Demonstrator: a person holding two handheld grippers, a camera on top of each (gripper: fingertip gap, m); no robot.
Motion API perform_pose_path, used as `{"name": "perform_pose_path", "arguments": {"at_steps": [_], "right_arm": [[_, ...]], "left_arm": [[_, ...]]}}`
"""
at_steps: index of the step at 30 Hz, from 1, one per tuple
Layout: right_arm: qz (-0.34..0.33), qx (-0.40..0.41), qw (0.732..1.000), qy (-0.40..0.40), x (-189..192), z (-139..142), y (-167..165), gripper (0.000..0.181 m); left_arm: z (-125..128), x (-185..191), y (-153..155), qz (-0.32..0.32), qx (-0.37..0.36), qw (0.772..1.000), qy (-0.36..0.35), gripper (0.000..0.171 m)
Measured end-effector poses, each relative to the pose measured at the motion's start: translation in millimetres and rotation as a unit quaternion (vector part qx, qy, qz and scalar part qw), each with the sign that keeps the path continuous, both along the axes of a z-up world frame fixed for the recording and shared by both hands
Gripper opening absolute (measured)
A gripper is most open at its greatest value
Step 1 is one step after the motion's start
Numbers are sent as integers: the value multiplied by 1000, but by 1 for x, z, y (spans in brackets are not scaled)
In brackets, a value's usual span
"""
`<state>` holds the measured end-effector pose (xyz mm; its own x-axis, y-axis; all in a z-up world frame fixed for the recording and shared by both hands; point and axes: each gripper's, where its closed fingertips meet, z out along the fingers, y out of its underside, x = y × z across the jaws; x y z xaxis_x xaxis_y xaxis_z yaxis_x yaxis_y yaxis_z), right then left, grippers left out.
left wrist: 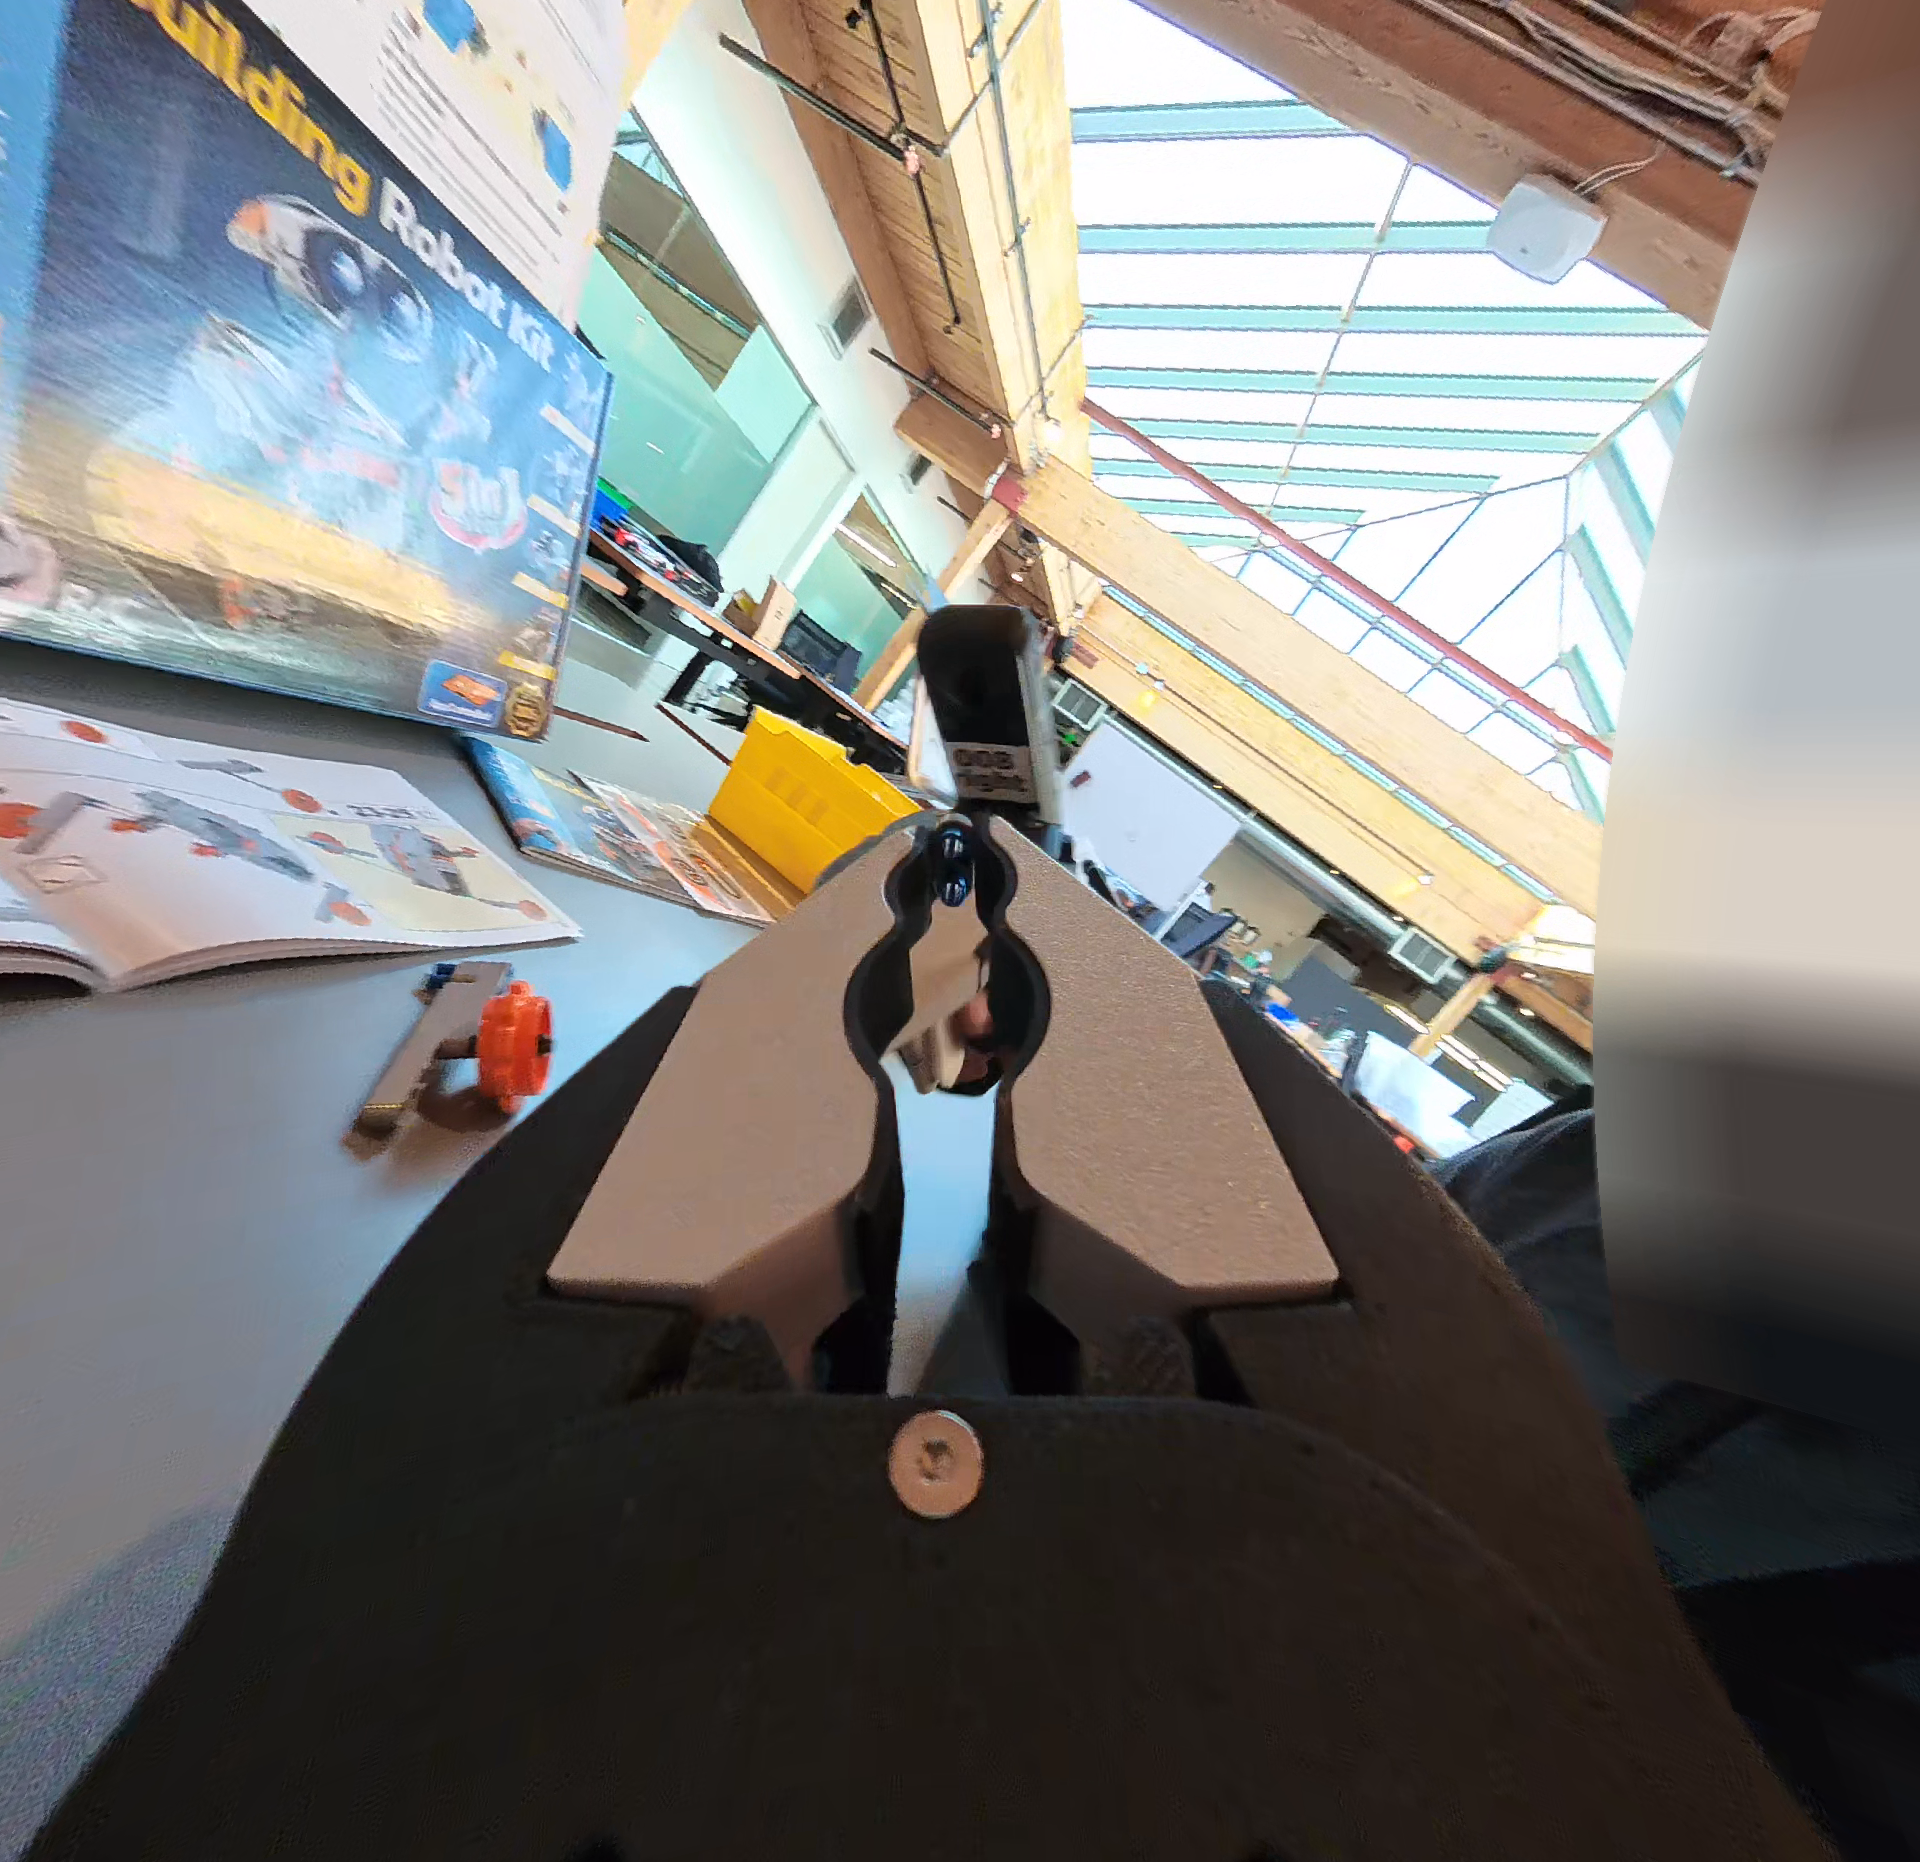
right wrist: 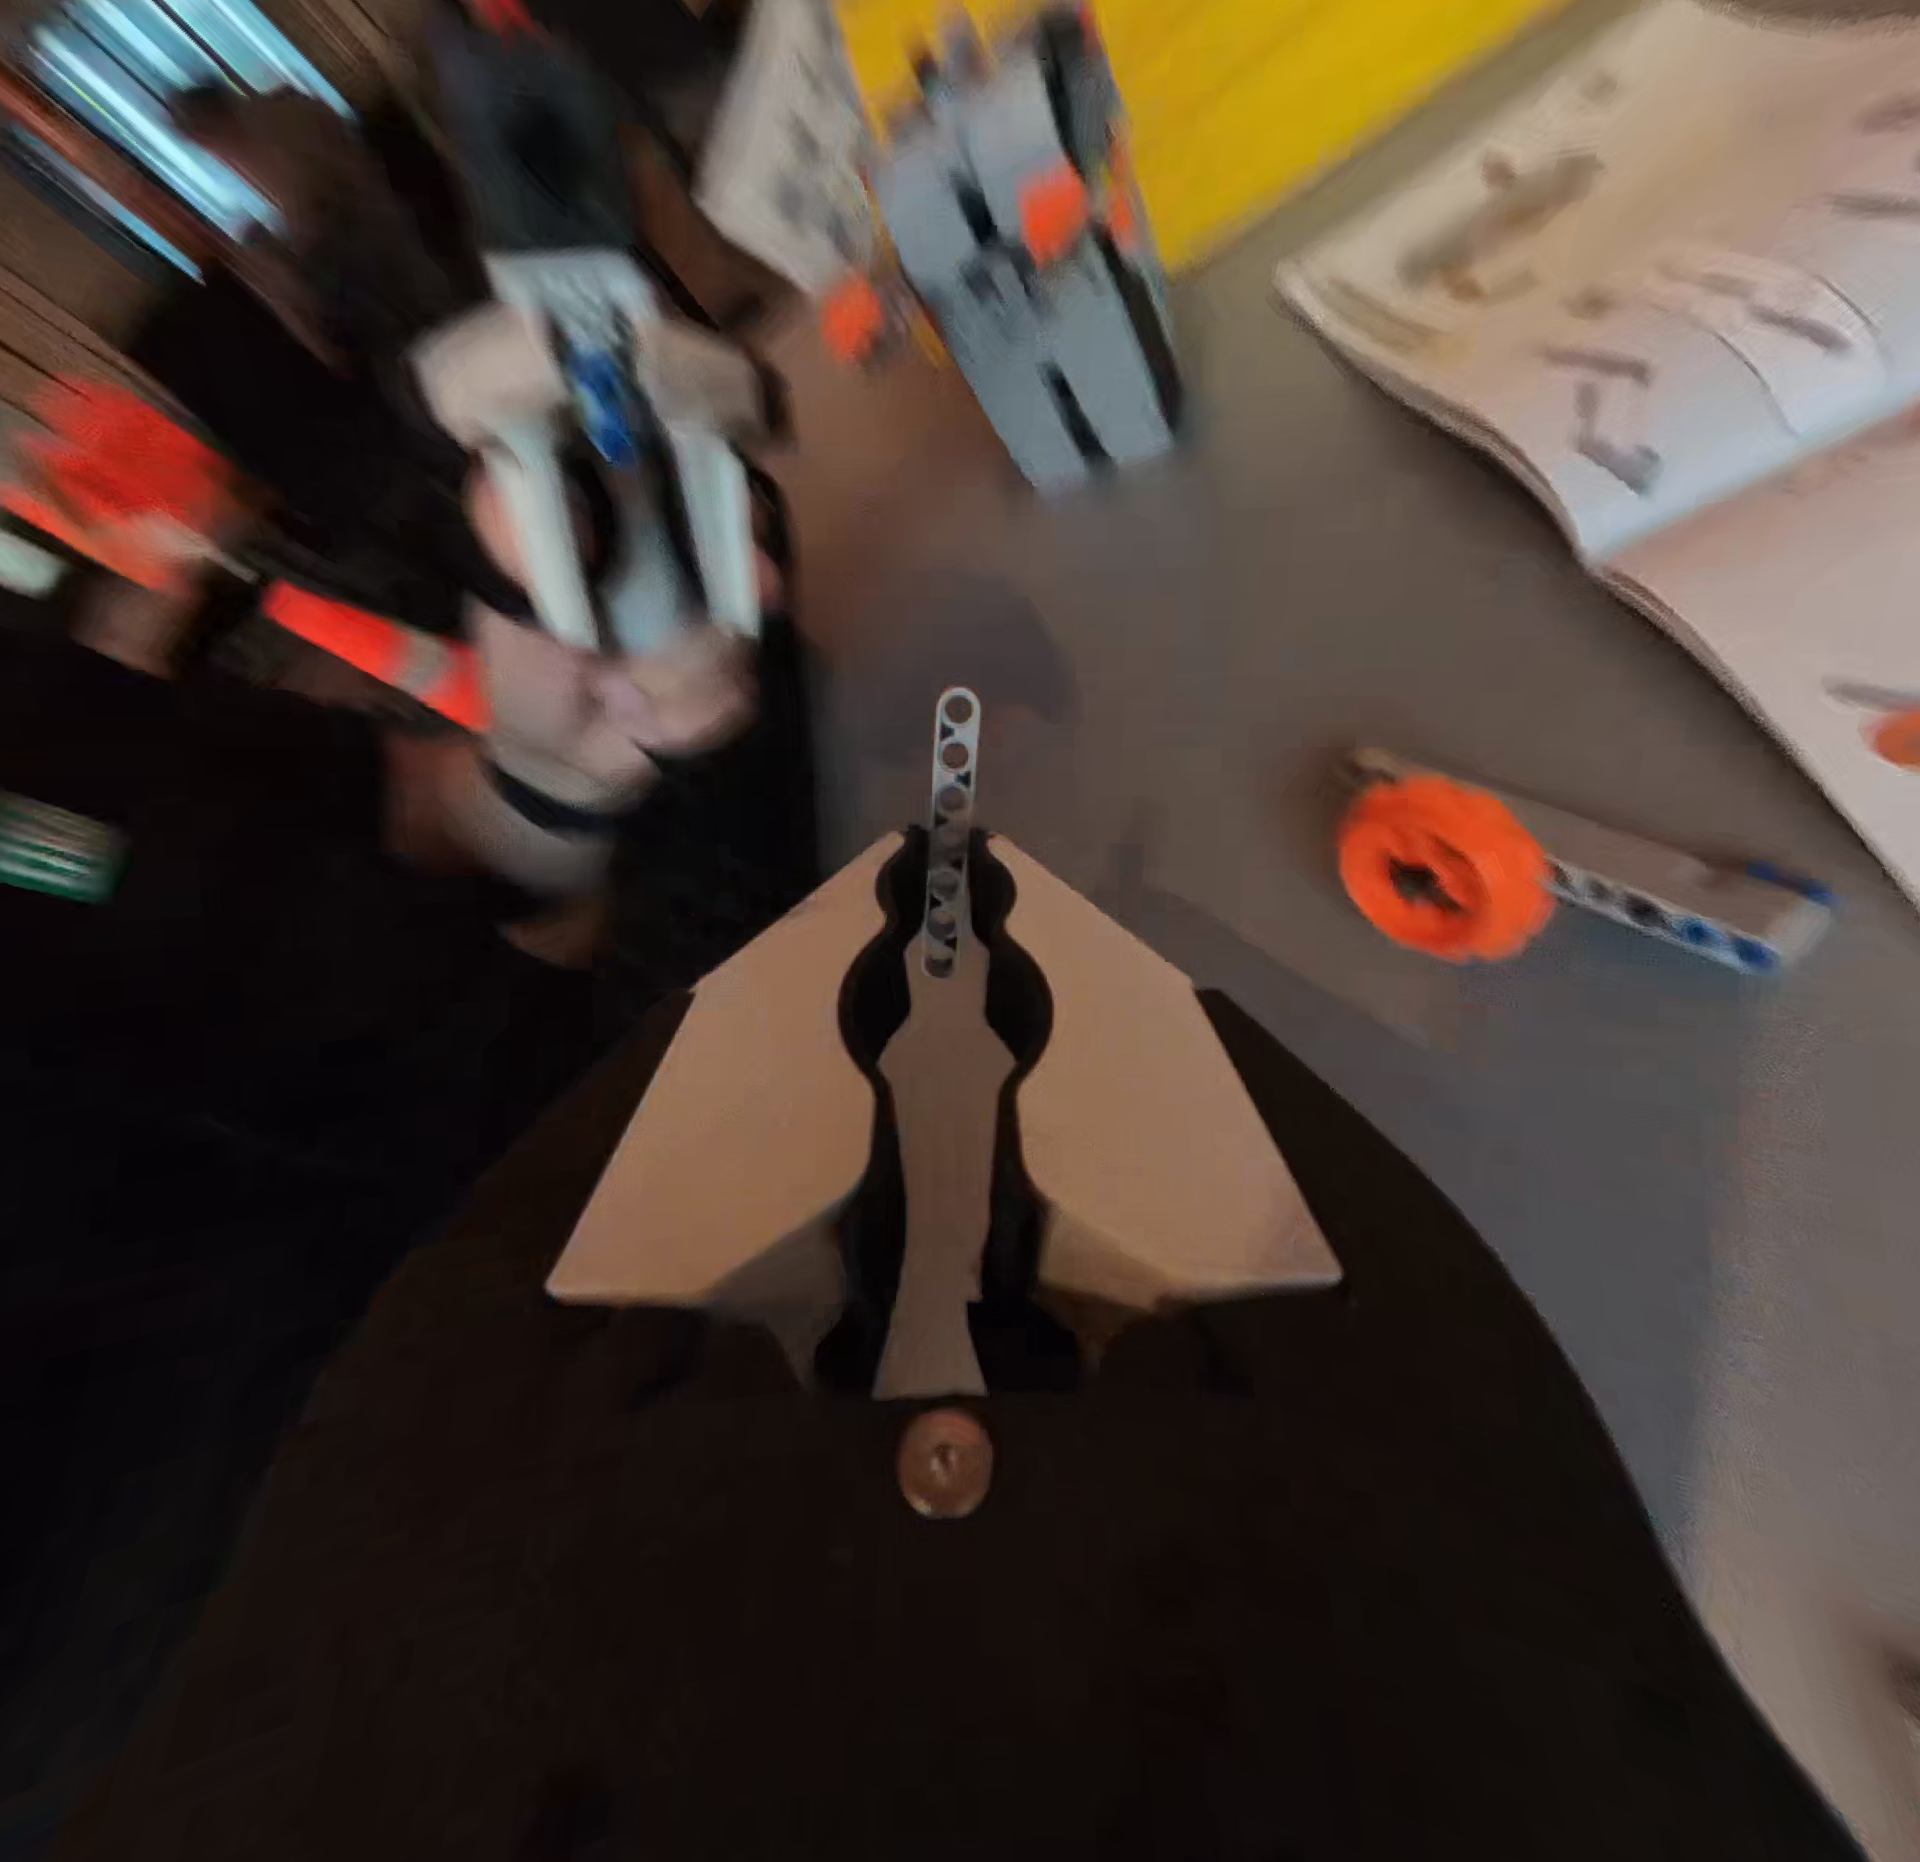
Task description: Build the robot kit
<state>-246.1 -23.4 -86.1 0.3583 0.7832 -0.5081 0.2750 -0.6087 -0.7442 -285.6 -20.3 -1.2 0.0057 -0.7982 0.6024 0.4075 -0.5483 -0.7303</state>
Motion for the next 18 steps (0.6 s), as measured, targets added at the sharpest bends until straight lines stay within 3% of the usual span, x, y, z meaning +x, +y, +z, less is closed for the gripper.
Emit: {"name": "perform_pose_path", "arguments": {"at_steps": [1, 3, 5, 11, 13, 18], "right_arm": [[-5, 32, 993, -110, 16, -23, 3, 5], [-6, 93, 955, -280, 44, -52, 8, 5], [19, 87, 933, -349, 51, -68, 0, 5], [35, 76, 921, -380, 49, -80, -3, 8], [35, 80, 925, -369, 46, -77, -1, 22], [46, 109, 917, -382, 39, -75, 5, 17]], "left_arm": [[-1, -4, 2, 11, 4, 1000, 5, 5], [-2, -9, 5, 27, 9, 1000, 11, 5], [-3, -10, 6, 31, 11, 999, 15, 5], [-5, -7, 5, 27, 14, 999, 19, 5], [-5, -7, 5, 24, 11, 999, 18, 5], [-6, -7, 3, 15, 5, 1000, 14, 5]]}}
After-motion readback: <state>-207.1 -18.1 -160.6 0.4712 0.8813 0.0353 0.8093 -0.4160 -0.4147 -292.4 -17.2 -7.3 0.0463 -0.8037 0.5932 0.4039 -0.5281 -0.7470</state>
